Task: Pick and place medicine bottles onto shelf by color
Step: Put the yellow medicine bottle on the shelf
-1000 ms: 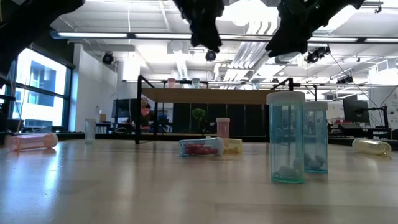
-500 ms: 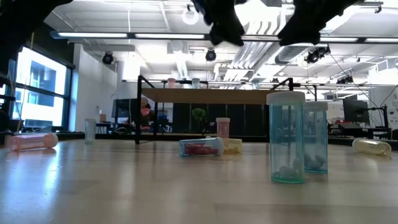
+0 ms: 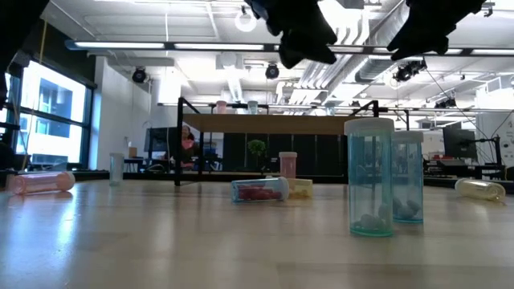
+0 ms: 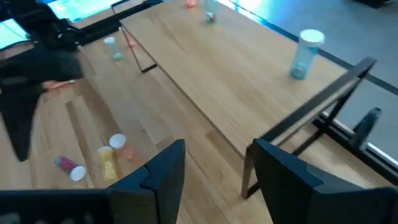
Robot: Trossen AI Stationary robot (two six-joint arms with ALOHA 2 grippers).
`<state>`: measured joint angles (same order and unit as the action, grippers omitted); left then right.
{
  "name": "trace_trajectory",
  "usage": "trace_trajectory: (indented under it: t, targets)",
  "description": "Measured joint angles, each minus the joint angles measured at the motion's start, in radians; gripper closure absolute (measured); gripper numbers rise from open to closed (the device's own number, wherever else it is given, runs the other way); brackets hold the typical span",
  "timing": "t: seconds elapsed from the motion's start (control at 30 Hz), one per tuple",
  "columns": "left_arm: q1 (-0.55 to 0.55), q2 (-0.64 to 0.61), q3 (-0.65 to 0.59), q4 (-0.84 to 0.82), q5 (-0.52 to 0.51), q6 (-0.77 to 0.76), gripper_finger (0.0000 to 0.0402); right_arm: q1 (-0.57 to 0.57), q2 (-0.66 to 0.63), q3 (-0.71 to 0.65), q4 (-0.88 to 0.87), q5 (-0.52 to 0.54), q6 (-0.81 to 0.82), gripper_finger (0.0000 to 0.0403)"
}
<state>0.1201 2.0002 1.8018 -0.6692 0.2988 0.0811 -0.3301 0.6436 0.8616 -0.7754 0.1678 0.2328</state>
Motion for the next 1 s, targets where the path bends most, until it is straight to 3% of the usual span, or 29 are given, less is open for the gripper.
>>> trace_trajectory:
  t: [0.3, 0.7, 1.0]
  targets:
    - [-0.037, -0.142, -0.242, 0.211, -0.16, -0.06, 0.0227, 0.053, -0.011, 0.0, -0.11, 0.166, 0.108, 0.0224]
    - [-0.042, -0.35, -0.582, 0.493, -0.163, -0.087, 0.0227, 0.069, -0.011, 0.0, -0.19, 0.294, 0.221, 0.0224]
    - [-0.044, -0.45, -0.836, 0.796, -0.181, -0.132, 0.0227, 0.069, -0.011, 0.0, -0.284, 0.309, 0.314, 0.0224]
